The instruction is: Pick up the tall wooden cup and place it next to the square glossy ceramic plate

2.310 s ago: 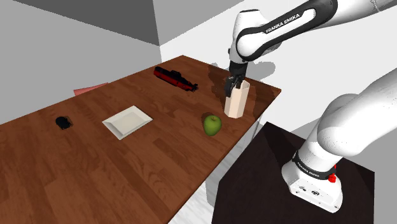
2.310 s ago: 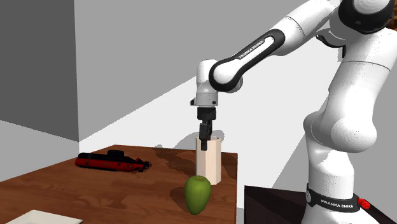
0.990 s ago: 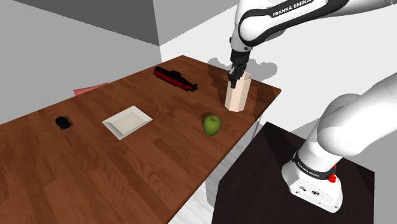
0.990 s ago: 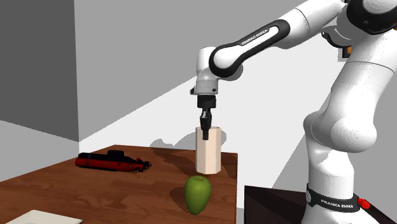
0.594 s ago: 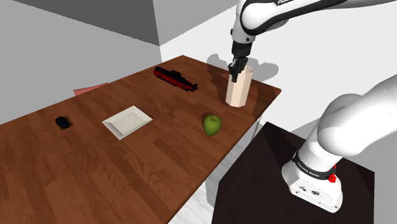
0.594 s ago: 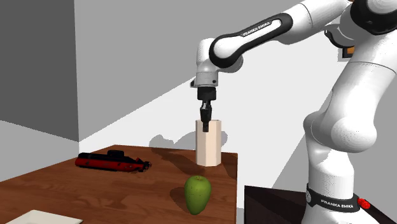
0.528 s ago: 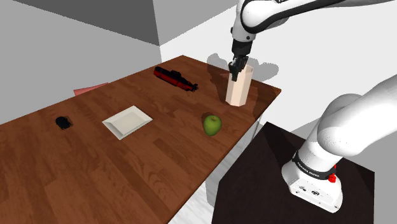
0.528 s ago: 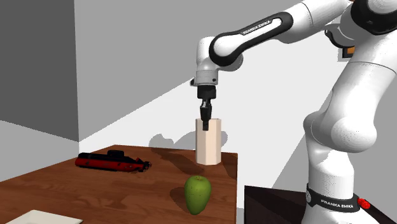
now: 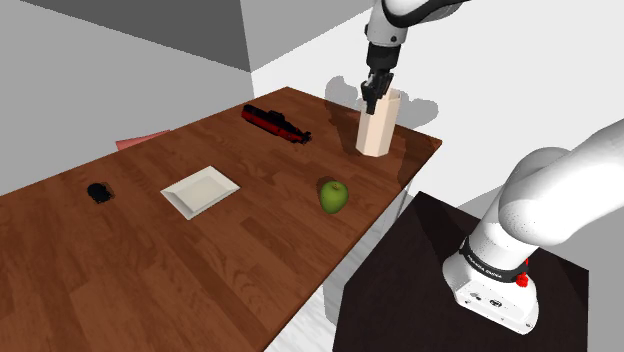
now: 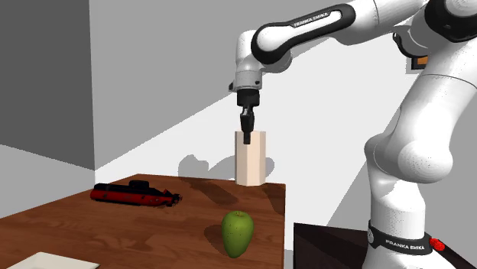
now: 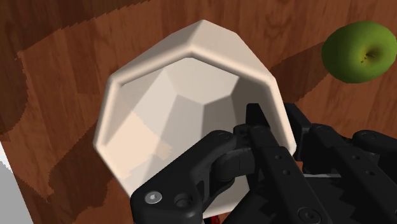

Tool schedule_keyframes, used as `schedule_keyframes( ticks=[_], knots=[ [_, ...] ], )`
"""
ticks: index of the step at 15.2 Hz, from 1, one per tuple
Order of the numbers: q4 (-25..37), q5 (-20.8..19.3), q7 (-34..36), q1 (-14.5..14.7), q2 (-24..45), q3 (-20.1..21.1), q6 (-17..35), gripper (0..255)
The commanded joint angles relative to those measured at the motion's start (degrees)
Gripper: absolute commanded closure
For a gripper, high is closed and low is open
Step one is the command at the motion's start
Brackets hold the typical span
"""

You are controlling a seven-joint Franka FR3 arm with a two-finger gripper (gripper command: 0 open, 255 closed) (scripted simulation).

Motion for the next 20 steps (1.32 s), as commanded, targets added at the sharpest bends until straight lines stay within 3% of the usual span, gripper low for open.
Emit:
schedule_keyframes(
  ticks=[1,20],
  knots=[
    [1.5,0.0,0.0,0.0,-0.2,0.0,-1.6,255],
    [17.5,0.3,0.0,0.2,1.4,0.3,-16.1,255]
  ],
)
